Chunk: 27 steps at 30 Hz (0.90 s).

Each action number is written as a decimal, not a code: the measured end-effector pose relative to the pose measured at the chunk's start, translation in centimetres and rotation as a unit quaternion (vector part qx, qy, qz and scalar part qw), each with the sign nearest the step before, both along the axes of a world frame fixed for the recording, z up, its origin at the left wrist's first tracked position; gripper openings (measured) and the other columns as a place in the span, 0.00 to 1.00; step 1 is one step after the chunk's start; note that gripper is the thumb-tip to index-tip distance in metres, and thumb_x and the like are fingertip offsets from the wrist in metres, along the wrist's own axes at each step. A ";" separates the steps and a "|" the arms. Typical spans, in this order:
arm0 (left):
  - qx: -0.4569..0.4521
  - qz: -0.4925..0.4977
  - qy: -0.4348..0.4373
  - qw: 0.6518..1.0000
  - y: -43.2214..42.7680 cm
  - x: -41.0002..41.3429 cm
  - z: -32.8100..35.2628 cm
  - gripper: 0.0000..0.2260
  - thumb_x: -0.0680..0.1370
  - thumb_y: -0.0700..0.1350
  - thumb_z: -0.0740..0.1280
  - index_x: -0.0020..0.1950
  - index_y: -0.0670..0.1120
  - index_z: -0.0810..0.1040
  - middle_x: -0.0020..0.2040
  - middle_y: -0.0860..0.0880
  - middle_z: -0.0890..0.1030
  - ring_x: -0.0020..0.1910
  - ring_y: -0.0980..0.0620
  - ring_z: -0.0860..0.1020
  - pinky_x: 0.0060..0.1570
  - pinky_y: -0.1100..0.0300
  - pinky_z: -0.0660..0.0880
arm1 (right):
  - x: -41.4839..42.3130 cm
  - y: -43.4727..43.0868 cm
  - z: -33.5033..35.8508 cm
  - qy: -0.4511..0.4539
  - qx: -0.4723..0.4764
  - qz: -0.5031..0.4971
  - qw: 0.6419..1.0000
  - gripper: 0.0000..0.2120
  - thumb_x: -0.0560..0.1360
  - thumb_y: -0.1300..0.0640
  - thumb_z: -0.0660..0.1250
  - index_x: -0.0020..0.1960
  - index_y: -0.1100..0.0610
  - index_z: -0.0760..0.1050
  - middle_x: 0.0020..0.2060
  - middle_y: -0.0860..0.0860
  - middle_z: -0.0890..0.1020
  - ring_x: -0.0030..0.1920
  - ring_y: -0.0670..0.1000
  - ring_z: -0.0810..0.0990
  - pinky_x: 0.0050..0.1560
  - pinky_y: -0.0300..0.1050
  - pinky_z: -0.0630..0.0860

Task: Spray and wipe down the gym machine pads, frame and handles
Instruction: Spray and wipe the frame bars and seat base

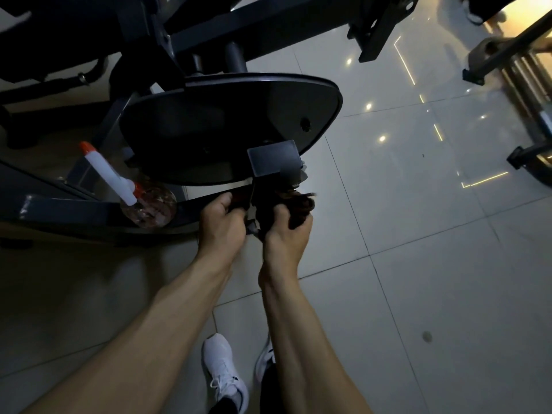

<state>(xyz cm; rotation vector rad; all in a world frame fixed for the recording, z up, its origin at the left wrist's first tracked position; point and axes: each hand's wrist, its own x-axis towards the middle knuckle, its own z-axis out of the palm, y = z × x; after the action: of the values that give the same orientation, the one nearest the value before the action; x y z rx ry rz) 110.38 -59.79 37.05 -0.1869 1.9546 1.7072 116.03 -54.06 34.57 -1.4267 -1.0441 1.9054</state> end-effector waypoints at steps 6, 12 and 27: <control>0.002 -0.004 -0.002 1.000 0.0 0.3 0.1 0.18 0.81 0.31 0.61 0.47 0.53 0.82 0.44 0.55 0.85 0.44 0.59 0.83 0.42 0.68 0.78 | -1.0 1.8 -0.5 -0.033 -0.048 -0.035 0.998 0.09 0.80 0.55 0.63 0.57 0.52 0.78 0.50 0.58 0.85 0.46 0.57 0.83 0.37 0.50 0.78; -0.003 -0.024 -0.011 1.000 0.2 0.2 1.0 0.18 0.81 0.32 0.61 0.46 0.55 0.81 0.42 0.58 0.84 0.42 0.63 0.82 0.42 0.68 0.78 | 2.1 1.5 1.8 -0.087 0.051 -0.024 0.995 0.09 0.81 0.56 0.64 0.60 0.49 0.76 0.52 0.51 0.84 0.52 0.53 0.84 0.53 0.53 0.83; -0.033 -0.038 0.014 0.999 -0.1 0.3 0.0 0.17 0.80 0.33 0.62 0.44 0.55 0.82 0.36 0.61 0.83 0.38 0.61 0.80 0.40 0.66 0.75 | -3.4 3.4 1.9 -0.105 -0.106 -0.084 0.985 0.16 0.82 0.44 0.62 0.45 0.53 0.81 0.44 0.52 0.86 0.45 0.53 0.84 0.44 0.49 0.81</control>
<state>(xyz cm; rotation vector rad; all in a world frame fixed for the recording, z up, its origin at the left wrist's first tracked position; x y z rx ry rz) 110.68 -59.93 37.02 -0.1104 2.0138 1.6068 112.63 -50.67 36.49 -1.8097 -0.7992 1.8158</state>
